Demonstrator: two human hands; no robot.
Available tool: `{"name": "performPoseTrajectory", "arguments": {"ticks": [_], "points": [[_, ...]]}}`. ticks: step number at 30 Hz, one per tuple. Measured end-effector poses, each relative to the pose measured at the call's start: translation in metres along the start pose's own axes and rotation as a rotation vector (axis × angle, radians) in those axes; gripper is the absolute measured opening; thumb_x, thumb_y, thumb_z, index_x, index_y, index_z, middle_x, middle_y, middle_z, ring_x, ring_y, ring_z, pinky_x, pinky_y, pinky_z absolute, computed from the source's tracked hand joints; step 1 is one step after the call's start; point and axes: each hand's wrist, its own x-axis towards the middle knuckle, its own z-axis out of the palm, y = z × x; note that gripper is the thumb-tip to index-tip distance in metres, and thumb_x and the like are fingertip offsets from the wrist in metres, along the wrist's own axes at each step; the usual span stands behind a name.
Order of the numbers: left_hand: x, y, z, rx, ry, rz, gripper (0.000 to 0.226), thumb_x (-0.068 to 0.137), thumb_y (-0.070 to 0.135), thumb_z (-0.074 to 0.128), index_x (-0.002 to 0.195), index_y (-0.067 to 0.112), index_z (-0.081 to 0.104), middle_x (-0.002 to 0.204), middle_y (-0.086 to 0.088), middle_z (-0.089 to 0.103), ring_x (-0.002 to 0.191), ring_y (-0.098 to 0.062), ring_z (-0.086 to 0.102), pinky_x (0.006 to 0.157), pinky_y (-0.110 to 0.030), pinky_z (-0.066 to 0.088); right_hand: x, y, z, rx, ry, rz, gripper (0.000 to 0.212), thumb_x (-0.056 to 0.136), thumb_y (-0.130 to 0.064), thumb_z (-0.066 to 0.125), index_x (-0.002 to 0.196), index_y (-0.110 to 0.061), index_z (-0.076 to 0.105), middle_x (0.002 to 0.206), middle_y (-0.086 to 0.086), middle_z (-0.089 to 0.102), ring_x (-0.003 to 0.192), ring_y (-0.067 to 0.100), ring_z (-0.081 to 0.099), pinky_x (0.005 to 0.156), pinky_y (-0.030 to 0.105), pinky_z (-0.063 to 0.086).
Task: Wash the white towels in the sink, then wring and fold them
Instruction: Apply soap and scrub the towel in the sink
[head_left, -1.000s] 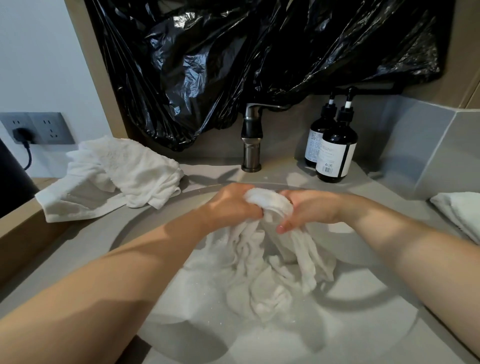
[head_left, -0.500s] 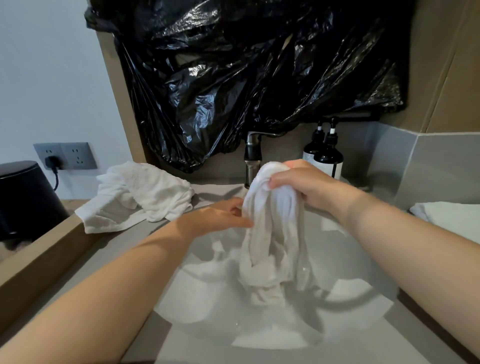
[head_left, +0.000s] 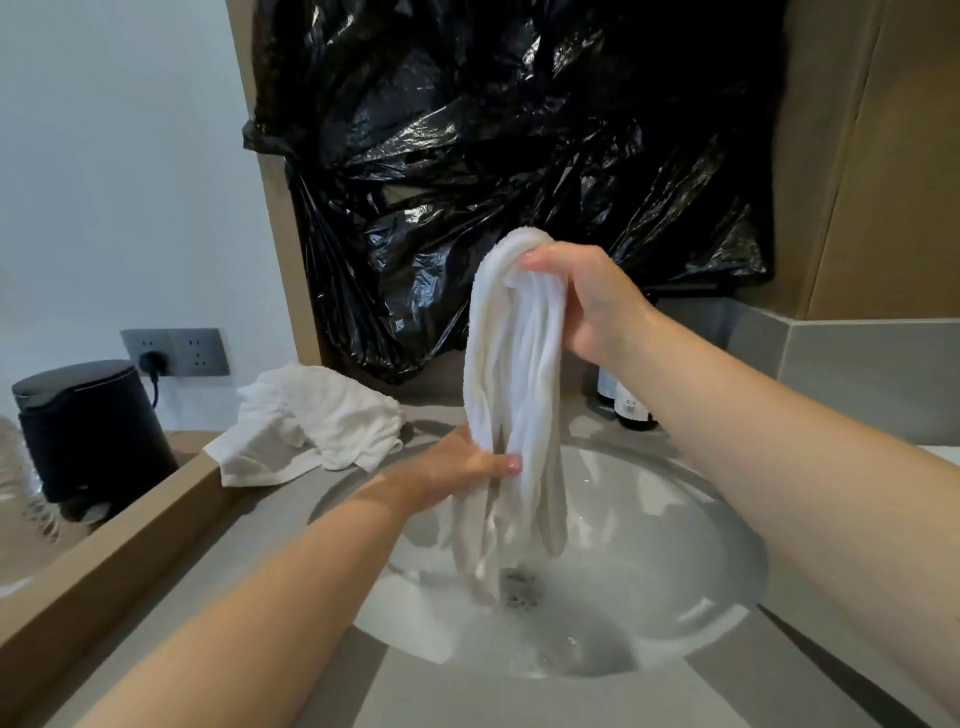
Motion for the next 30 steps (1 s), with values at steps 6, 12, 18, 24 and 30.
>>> {"name": "performPoseTrajectory", "arguments": {"ticks": [6,12,18,24,30], "points": [[-0.007,0.013,-0.028,0.220,0.015,-0.164,0.059,0.063,0.034,0.090,0.115,0.026,0.063,0.112,0.002,0.072,0.103,-0.016,0.069,0.098,-0.040,0.052,-0.007,-0.007,-0.022,0.110,0.007,0.003,0.015,0.083,-0.005,0.048,0.086,-0.004,0.063,0.081,0.010,0.064,0.082,0.025,0.065,0.082,0.037,0.055],[-0.001,-0.026,-0.034,0.857,-0.135,-0.433,0.024,0.076,0.036,0.081,0.087,0.023,0.064,0.095,0.000,0.068,0.080,-0.016,0.063,0.075,-0.032,0.053,-0.028,0.057,-0.083,-0.515,-0.155,0.418,0.014,0.071,0.000,0.058,0.080,0.006,0.068,0.080,0.025,0.065,0.074,0.033,0.066,0.072,0.036,0.053],[0.017,-0.041,-0.015,1.212,-0.330,-0.642,0.083,0.086,0.028,0.073,0.153,0.022,0.024,0.145,-0.007,0.045,0.121,-0.027,0.053,0.088,-0.031,0.044,-0.026,0.142,-0.104,-1.387,-0.440,0.614,0.018,0.079,-0.023,0.068,0.096,-0.016,0.067,0.094,0.002,0.065,0.087,0.020,0.061,0.068,0.025,0.048],[0.046,-0.082,0.014,1.169,-0.511,-0.666,0.106,0.081,0.050,0.073,0.157,0.032,0.001,0.154,-0.007,0.036,0.136,-0.030,0.041,0.110,-0.044,0.038,-0.021,0.219,-0.072,-1.822,-0.675,0.576,0.057,0.096,-0.039,0.048,0.146,-0.017,0.031,0.143,0.009,0.040,0.128,0.030,0.042,0.098,0.037,0.039],[0.040,-0.113,0.027,1.105,-0.397,-0.604,0.069,0.091,0.032,0.066,0.149,0.022,0.030,0.142,-0.005,0.042,0.123,-0.028,0.052,0.087,-0.032,0.049,-0.033,0.267,-0.073,-2.001,-1.026,0.384,0.045,0.098,-0.043,0.048,0.139,-0.027,0.041,0.144,0.004,0.027,0.128,0.027,0.031,0.097,0.041,0.041]]}}
